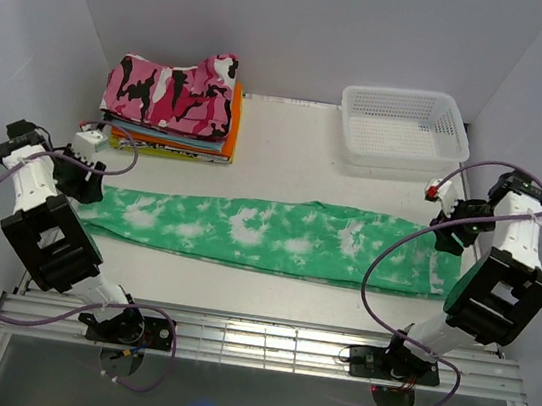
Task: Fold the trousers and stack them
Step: Fold the trousers
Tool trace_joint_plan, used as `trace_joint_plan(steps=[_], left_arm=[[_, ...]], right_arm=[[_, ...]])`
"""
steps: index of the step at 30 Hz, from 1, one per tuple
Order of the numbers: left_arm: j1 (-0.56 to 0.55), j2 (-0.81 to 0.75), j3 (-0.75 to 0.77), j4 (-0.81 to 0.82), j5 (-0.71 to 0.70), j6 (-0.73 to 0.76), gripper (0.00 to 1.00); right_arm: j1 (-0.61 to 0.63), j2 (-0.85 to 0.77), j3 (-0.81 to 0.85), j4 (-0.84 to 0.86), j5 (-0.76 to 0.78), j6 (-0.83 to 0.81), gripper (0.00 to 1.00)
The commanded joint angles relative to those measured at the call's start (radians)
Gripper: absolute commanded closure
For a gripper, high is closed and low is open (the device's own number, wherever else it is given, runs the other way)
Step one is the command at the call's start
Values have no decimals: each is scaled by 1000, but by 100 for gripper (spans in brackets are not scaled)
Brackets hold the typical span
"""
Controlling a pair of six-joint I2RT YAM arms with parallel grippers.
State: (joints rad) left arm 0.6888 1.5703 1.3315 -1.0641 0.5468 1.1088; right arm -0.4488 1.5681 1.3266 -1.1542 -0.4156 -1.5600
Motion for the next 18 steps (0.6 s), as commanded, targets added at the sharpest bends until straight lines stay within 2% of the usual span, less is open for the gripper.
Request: trace_joint_plan(steps=[1,4,8,12,14,15,18], left_arm=[[-60,8,-99,71,-30,-116,31],[-72,69,-141,130,-143,-156,37],[-58,122,-231,187,-294,-190,56],[-34,99,-224,204,-329,-205,60],[-29,63,-206,201,-324,-211,58],[-29,53,-175,199,-318,-228,48],[-26,20,-85,202,-272,-291,29]], right_arm=[[93,9,-53,2,3,170,36],[163,-3,-159,85,75,236,39],[193,16,-256,166,175,293,41],[194,72,-274,183,256,337,44],[193,82,-276,192,277,341,45],[194,87,-280,198,311,342,45],[190,113,-282,220,374,333,46]])
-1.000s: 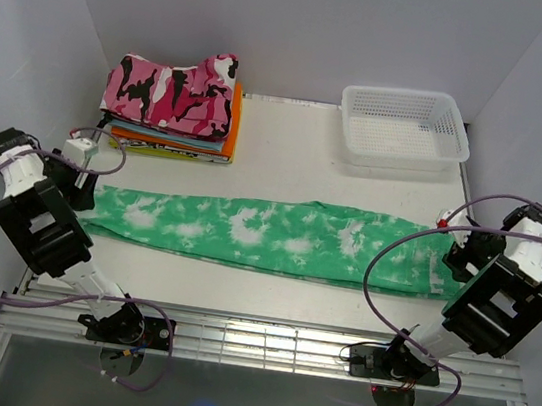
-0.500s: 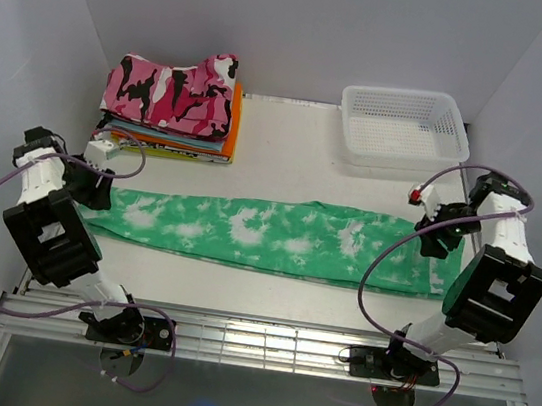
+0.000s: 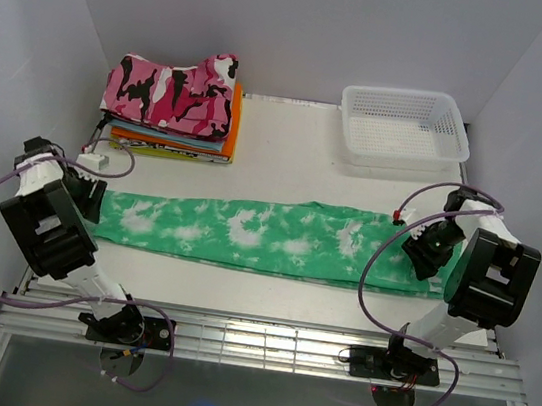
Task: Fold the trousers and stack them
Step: Fold the trousers
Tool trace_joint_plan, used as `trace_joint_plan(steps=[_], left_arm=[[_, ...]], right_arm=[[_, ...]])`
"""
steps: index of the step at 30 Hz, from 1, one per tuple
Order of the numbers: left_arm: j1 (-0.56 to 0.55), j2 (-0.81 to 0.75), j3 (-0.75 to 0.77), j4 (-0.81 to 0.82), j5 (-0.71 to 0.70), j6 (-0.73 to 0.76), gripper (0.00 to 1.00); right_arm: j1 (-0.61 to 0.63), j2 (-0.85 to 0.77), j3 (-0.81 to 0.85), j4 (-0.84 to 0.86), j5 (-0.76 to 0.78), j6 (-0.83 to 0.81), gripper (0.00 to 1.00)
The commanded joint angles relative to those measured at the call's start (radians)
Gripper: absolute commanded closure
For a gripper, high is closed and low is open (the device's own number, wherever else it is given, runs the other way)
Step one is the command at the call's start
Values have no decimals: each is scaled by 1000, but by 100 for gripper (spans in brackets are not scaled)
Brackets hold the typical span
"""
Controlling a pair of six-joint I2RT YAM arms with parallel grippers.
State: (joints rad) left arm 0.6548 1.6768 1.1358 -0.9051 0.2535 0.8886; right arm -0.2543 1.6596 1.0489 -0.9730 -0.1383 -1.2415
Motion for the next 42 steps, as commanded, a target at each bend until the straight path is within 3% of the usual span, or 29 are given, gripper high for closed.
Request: trace_joint_plan(steps=[1,7,12,20,30,31,34,42], left_arm=[[8,-81,140,43,39,-86,28],[6,78,327,8,47,-175,36],[-1,181,331,9,27,-197,41],[-18,230,317,38,78,-224,47],[-55,230,315,61,119,-215,81],[-55,230,321,61,122,-214,90],[-58,221,334,61,127,-214,99],[-58,190,297,117,64,-186,100]], right_arm=[[-7,28,-1,40,104,13,46],[-10,65,110,-7,74,25,46],[-8,88,214,-85,26,51,46],[-7,77,215,-104,37,51,46],[-7,80,211,-96,49,47,46],[-5,80,211,-96,49,47,46],[-7,80,209,-93,49,47,46],[-7,68,184,-81,54,40,47]])
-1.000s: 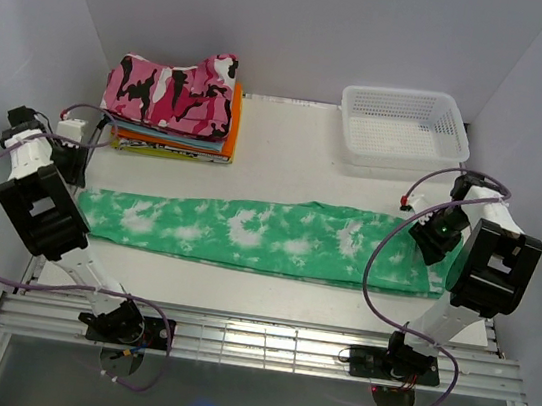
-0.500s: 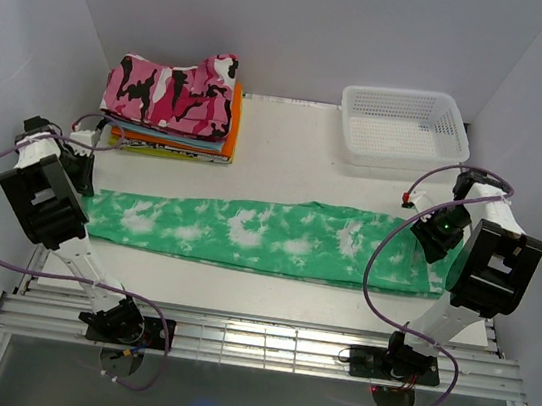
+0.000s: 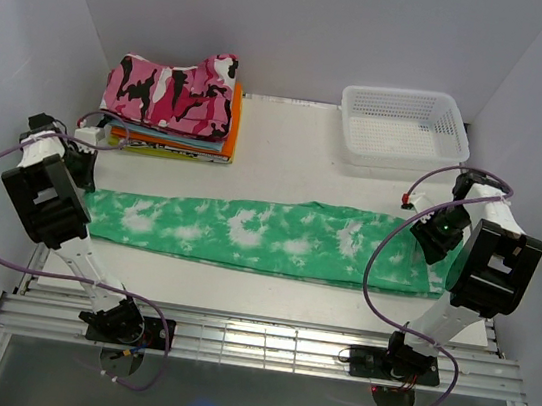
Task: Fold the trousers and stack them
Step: Fold the trousers
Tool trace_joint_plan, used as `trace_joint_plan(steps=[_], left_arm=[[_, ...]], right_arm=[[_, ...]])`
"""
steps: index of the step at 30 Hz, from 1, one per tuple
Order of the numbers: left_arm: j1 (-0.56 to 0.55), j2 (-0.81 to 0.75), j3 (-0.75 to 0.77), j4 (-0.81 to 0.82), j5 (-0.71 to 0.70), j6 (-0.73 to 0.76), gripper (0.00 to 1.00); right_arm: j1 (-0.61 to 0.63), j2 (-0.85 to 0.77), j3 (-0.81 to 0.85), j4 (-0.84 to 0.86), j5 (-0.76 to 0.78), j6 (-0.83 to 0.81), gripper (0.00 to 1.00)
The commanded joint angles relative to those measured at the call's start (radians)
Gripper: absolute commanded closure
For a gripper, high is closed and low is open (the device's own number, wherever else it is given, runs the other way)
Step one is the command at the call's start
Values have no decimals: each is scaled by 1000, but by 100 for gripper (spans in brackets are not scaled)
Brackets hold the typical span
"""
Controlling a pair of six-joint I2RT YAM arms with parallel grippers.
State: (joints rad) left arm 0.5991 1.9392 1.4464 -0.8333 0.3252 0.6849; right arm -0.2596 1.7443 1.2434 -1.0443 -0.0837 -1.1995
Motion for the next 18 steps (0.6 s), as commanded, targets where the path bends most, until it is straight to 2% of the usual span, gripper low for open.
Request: trace_joint_plan(steps=[1,2,3,4,7,8,9,10,12,13,15,18], left_arm=[[-1,-75,-18,54,-14,15,100],[-1,-75,-24,74,-23,13,100],[-1,-77,-29,86,-37,-1,92],[-1,-78,-30,97,-49,-4,82],[1,-94,-21,99,-40,-13,46],[1,-112,-20,102,-34,-16,39],[1,-121,-11,99,-20,-18,37],[1,-137,-9,89,0,-18,29],[-1,-181,-7,66,60,-24,23],[-5,-200,-18,47,83,-25,15],[-25,-250,-47,33,135,-21,14],[-64,-307,-145,42,155,-19,12]], right_arm=[[-1,-17,-12,-10,-1,-2,47],[-1,-19,-12,-8,-2,-2,47],[-1,-20,-10,-7,-2,-2,47],[0,-22,-9,-6,-2,0,47],[0,-28,8,-11,-20,1,46],[-1,-32,19,-17,-33,6,44],[-1,-35,30,-34,-66,11,44],[-3,-40,62,-46,-88,17,43],[-12,-55,103,-63,-179,55,43],[-18,-66,155,-74,-217,75,43],[-43,-71,211,-83,-340,156,41],[-56,-65,287,-77,-448,280,37]])
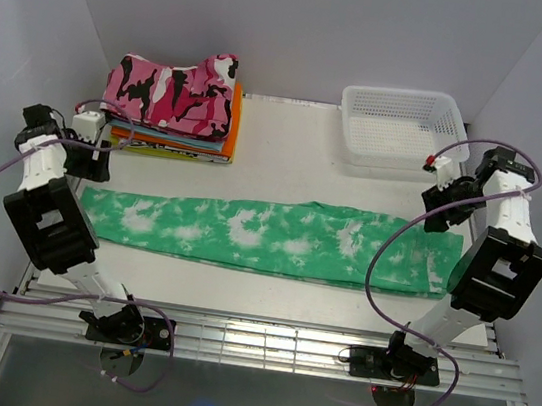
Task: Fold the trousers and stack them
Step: Fold the trousers
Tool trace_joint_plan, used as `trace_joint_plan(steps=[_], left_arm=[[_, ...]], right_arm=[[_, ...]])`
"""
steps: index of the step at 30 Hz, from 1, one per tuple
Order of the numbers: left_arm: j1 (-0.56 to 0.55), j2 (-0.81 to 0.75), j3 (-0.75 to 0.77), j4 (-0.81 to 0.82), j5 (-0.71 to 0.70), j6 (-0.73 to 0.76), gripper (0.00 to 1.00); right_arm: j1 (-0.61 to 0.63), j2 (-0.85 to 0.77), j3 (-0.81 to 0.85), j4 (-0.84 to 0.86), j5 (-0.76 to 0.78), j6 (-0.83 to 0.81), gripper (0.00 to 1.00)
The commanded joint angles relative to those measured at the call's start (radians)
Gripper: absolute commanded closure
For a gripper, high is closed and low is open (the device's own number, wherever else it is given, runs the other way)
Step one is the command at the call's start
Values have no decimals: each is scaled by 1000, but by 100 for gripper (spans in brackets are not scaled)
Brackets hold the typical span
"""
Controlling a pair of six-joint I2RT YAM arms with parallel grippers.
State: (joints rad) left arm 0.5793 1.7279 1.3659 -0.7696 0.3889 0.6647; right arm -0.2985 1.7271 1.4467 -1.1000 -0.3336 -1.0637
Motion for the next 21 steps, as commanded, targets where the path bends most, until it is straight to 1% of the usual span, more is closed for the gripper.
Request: trace_joint_plan(steps=[1,4,7,9,11,14,16,17,18,20,21], left_arm=[[-53,-102,-89,-22,99,0,12],[-78,-123,-168,-22,117,-20,12],[-94,-134,-241,-22,114,-25,12],[-98,-143,-277,-23,116,-24,12],[-101,-166,-290,-46,149,-5,13],[-151,-221,-298,-100,223,56,12],[-232,-255,-309,-124,248,79,13],[-266,-269,-312,-132,266,84,14],[-339,-287,-318,-137,268,85,15],[-413,-297,-341,-140,263,75,19],[-488,-295,-349,-140,257,67,21]], right_arm=[[-17,-40,93,-3,-215,171,36],[-16,-15,96,26,-243,251,36],[-16,29,77,45,-179,284,38],[-16,38,29,45,-115,275,41],[-21,22,-15,45,-93,237,41],[-21,-30,-78,-7,-119,134,42],[-19,-84,-121,-76,-168,65,42],[-11,-102,-140,-96,-179,-8,44],[-5,-121,-160,-119,-182,-50,44],[27,-179,-245,-144,-168,-128,45],[39,-201,-278,-140,-150,-140,45]])
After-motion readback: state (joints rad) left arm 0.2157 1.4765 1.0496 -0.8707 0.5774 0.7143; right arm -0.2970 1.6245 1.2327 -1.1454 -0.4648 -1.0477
